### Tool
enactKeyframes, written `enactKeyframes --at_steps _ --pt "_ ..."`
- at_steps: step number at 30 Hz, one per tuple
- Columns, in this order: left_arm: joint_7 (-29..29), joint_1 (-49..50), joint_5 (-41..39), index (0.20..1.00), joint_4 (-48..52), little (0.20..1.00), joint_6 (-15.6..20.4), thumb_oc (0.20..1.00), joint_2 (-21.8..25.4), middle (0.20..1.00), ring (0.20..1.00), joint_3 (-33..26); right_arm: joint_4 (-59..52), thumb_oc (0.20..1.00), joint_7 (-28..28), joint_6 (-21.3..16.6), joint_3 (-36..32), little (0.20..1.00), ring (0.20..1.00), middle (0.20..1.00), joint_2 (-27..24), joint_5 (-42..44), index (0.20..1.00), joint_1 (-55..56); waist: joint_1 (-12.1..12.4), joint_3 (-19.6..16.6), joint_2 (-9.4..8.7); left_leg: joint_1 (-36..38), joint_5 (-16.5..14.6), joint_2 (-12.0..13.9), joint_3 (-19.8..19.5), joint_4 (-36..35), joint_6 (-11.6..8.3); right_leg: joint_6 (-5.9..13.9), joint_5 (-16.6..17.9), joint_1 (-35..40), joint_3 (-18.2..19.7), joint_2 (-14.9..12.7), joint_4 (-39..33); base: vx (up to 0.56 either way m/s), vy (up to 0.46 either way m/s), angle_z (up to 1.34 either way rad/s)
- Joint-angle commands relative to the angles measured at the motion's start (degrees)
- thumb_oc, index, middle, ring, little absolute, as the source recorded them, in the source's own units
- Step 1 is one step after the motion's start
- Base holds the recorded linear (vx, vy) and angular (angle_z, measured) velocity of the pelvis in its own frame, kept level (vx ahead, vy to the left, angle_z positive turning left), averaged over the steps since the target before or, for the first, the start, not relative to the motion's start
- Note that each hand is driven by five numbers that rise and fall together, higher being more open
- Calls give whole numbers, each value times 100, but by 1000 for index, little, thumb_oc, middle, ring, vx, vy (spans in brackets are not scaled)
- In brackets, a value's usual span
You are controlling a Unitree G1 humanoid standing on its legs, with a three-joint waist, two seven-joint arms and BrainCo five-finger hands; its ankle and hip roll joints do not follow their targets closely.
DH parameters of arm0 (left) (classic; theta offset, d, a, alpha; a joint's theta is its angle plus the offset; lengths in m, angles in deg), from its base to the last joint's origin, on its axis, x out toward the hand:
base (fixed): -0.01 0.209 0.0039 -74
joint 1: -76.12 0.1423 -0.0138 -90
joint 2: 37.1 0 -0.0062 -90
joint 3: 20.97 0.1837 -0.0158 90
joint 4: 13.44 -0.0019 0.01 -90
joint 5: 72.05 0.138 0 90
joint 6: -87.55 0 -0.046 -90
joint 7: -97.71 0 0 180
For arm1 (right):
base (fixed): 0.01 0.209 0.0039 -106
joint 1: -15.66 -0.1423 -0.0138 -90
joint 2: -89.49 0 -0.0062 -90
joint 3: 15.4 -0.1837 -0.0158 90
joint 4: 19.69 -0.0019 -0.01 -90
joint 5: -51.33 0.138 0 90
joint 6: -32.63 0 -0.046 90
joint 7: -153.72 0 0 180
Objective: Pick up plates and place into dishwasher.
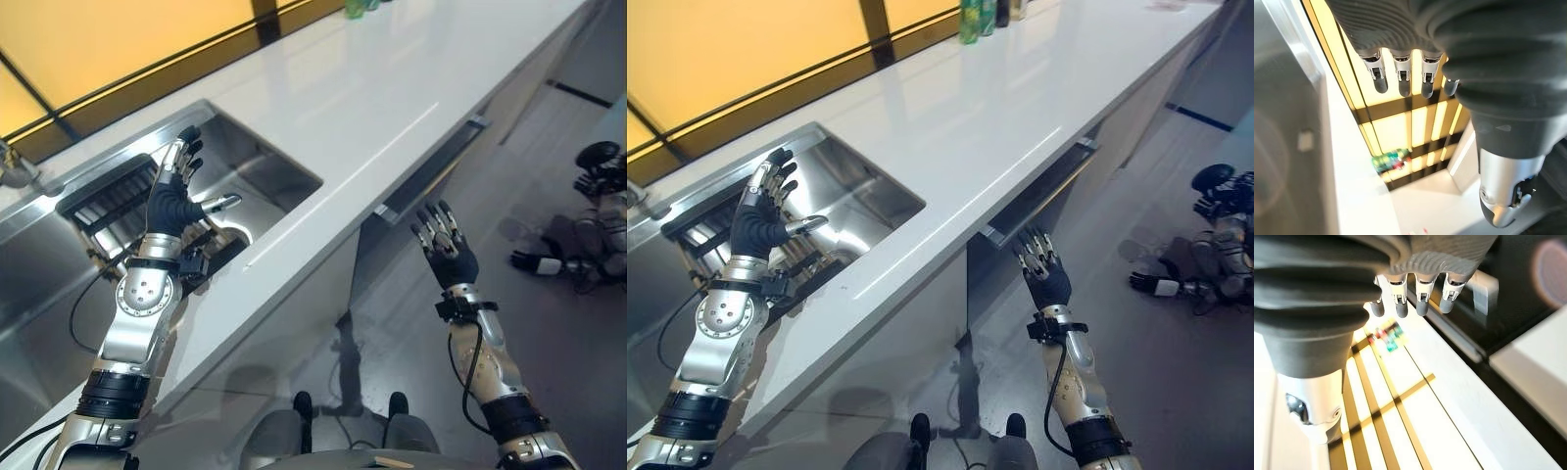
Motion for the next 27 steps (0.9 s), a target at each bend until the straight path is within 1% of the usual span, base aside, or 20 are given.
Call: enactKeyframes --at_steps 1,3,5,6,9,11,12,14,15,16,18,20,22,24,25,27 --pt "-17 245 -9 1000 320 1000 324 1000 -128 1000 1000 -523 -593 1000 173 -125 -302 1000 1000 1000 54 -238 1000 253 -218 -256 -35 68 -78 79 -147 -114 25 103 688 114 268 -364 -303 -53 12 -31" --pt "0 368 -7 1000 355 1000 321 1000 -169 1000 1000 -592 -659 1000 221 -104 -438 1000 1000 1000 66 -268 1000 406 -291 -296 -48 175 -60 117 -106 -223 15 119 651 147 311 -308 -320 -35 -7 -23" --pt "-17 463 -55 1000 400 1000 302 1000 -185 1000 1000 -612 -793 1000 293 -153 -512 1000 1000 1000 10 -336 1000 533 -338 -346 -71 269 -27 155 -93 -340 5 127 624 188 351 -242 -359 -18 -43 -28" --pt "1 496 -125 1000 407 1000 243 1000 -184 1000 1000 -619 -929 1000 413 -224 -574 1000 1000 1000 -49 -401 1000 560 -357 -389 -89 318 3 182 -100 -412 -8 131 613 214 371 -199 -391 -10 -69 -21" --pt "-64 500 -103 1000 404 1000 165 1000 -220 1000 1000 -576 -1216 1000 573 -317 -548 1000 1000 1000 -168 -699 1000 468 -361 -494 -117 436 60 250 -99 -567 -43 129 559 290 393 -83 -462 -5 -79 -8" --pt "-68 515 -66 1000 419 1000 100 1000 -283 1000 1000 -560 -1541 1000 678 -254 -511 1000 1000 1000 -278 -812 1000 367 -330 -567 -132 497 94 293 -126 -643 -61 127 510 360 394 -8 -505 27 -82 -4" --pt "-79 521 -123 1000 413 1000 87 1000 -320 1000 1000 -543 -1694 1000 669 -249 -467 1000 1000 1000 -351 -953 1000 278 -290 -632 -143 529 125 330 -164 -700 -79 115 457 409 386 65 -524 35 -99 0" --pt "-91 506 -153 1000 421 1000 4 1000 -384 1000 1000 -485 -1871 1000 919 -92 -379 1000 1000 1000 -499 -1260 1000 79 -202 -717 -167 556 171 390 -232 -754 -120 74 391 485 330 153 -546 28 -118 2" --pt "-90 483 -135 1000 420 1000 -61 1000 -398 1000 1000 -445 -1913 1000 925 -34 -322 1000 1000 1000 -572 -1371 1000 -33 -156 -747 -180 559 190 426 -266 -768 -148 45 355 520 293 195 -548 8 -133 9" --pt "-107 488 -66 1000 450 1000 -166 1000 -420 1000 1000 -399 -2042 1000 991 14 -256 1000 1000 1000 -705 -1380 1000 -150 -85 -772 -201 553 217 477 -310 -781 -181 0 308 561 233 249 -546 -4 -140 16" --pt "-276 474 -142 1000 468 1000 -236 1000 -438 1000 1000 -298 -2232 1000 959 78 -139 1000 1000 1000 -893 -1317 1000 -328 35 -819 -243 528 282 553 -397 -801 -244 -74 231 626 96 348 -544 -16 -147 28" --pt "-367 423 -209 1000 391 1000 -248 1000 -453 1000 1000 -255 -2268 1000 859 69 -15 1000 1000 1000 -1046 -1307 1000 -569 162 -848 -279 481 351 650 -492 -793 -321 -159 154 688 -61 447 -536 -18 -167 49" --pt "-457 410 -316 1000 410 1000 -310 1000 -510 1000 1000 -240 -2345 1000 857 170 111 1000 1000 1000 -1093 -1390 1000 -811 328 -860 -329 390 447 759 -624 -744 -417 -244 106 750 -235 529 -545 -20 -192 54" --pt "-638 444 -215 1000 424 1000 -321 1000 -542 1000 1000 -245 -2402 1000 824 241 207 1000 1000 1000 -1149 -1409 1000 -960 432 -851 -345 311 533 853 -730 -717 -490 -310 70 800 -377 595 -558 -25 -191 60" --pt "-769 474 -140 1000 466 1000 -317 1000 -517 1000 1000 -267 -2462 1000 824 310 334 1000 1000 1000 -1193 -1468 1000 -1102 580 -820 -359 222 638 938 -838 -715 -556 -356 46 820 -502 636 -567 -50 -197 54" --pt "-1015 511 -30 1000 530 1000 -273 1000 -495 1000 1000 -313 -2508 1000 838 375 527 1000 1000 1000 -1228 -1488 1000 -1273 733 -781 -370 88 771 1044 -984 -718 -653 -406 21 831 -664 678 -594 -82 -217 56"
